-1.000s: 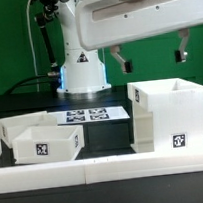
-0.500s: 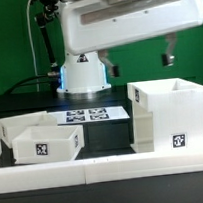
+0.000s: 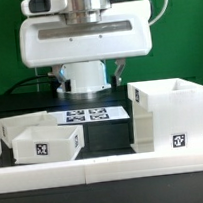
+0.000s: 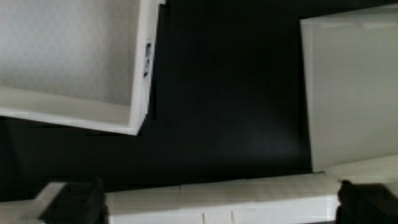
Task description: Assemble drawer
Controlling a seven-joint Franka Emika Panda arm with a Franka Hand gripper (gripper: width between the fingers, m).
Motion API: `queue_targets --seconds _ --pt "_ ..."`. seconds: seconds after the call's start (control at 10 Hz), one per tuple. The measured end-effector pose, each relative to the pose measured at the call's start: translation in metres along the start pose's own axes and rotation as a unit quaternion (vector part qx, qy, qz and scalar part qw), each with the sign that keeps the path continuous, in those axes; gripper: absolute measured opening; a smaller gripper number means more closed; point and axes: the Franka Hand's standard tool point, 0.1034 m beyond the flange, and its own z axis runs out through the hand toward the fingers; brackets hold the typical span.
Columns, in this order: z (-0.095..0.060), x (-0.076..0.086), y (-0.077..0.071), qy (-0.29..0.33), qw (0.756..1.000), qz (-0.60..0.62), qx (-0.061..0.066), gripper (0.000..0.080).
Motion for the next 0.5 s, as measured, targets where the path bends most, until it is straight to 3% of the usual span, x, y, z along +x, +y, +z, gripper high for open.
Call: queue_targets --seconds 0.4,0.5 --pt "0.001 0.000 0.001 -0.001 1.000 0.001 0.001 0.0648" --pt "0.005 0.000 0.013 0.001 1.000 0.008 0.012 0.0648"
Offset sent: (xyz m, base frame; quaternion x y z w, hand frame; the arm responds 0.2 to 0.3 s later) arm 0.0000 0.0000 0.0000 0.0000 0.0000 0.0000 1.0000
